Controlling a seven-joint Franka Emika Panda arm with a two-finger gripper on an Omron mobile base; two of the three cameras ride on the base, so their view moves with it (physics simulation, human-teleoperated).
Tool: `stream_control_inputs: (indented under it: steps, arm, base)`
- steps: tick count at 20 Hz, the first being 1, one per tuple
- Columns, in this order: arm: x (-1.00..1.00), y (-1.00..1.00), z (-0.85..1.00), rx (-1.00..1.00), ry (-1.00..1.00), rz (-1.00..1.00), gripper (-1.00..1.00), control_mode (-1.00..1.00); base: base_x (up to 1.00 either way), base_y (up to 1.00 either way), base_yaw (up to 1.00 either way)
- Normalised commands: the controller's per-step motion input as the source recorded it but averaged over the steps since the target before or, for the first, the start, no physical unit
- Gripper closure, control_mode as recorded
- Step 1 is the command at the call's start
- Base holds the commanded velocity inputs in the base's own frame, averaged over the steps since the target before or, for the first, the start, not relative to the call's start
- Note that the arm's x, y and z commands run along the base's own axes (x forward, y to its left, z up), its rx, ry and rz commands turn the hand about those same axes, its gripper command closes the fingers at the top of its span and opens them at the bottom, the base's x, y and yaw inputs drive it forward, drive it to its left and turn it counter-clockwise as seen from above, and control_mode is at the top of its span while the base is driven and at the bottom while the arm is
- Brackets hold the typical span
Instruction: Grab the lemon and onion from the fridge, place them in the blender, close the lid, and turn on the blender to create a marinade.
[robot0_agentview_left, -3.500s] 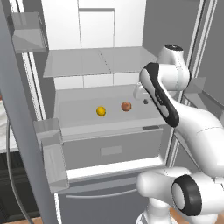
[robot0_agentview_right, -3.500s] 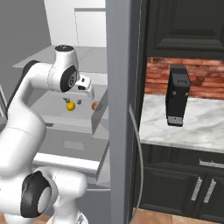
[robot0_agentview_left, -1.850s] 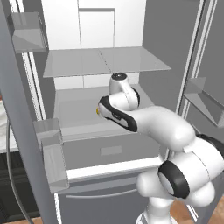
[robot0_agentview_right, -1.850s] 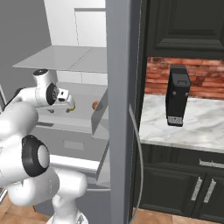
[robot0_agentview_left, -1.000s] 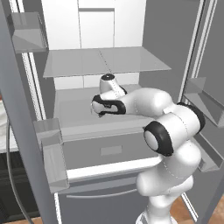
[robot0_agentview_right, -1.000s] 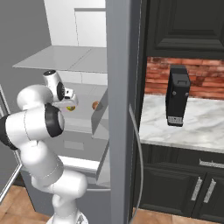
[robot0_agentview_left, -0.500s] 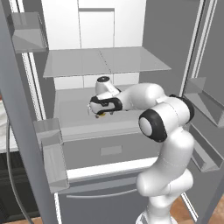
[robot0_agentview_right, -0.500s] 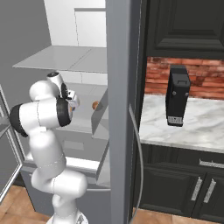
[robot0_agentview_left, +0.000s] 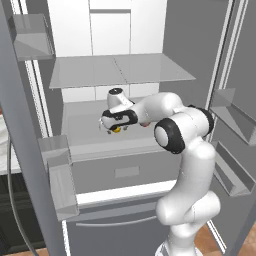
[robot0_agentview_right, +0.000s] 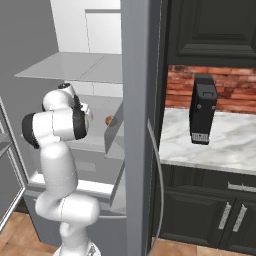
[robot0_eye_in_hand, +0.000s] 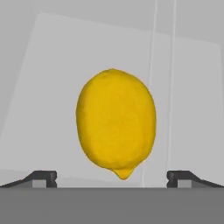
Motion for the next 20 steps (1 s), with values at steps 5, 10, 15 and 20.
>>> stream_control_inputs:
  steps: [5,10,15,20]
  arm:
    - [0.28,0.0,-0.04,0.0,0.0,0.0,-1.0,-1.0]
    - [0.24,0.0,-0.11,0.0,0.0,0.0,-1.0,-1.0]
    - [0.06,0.02,-0.24,-0.01,0.0,0.0,-1.0,-1.0]
    - [0.02,0.07,-0.25,-0.02,0.0,0.0,1.0,-1.0]
  base:
    - [0.0,0.0,0.0]
    - [0.0,0.0,0.0]
    - [0.0,0.0,0.0]
    - [0.0,0.0,0.0]
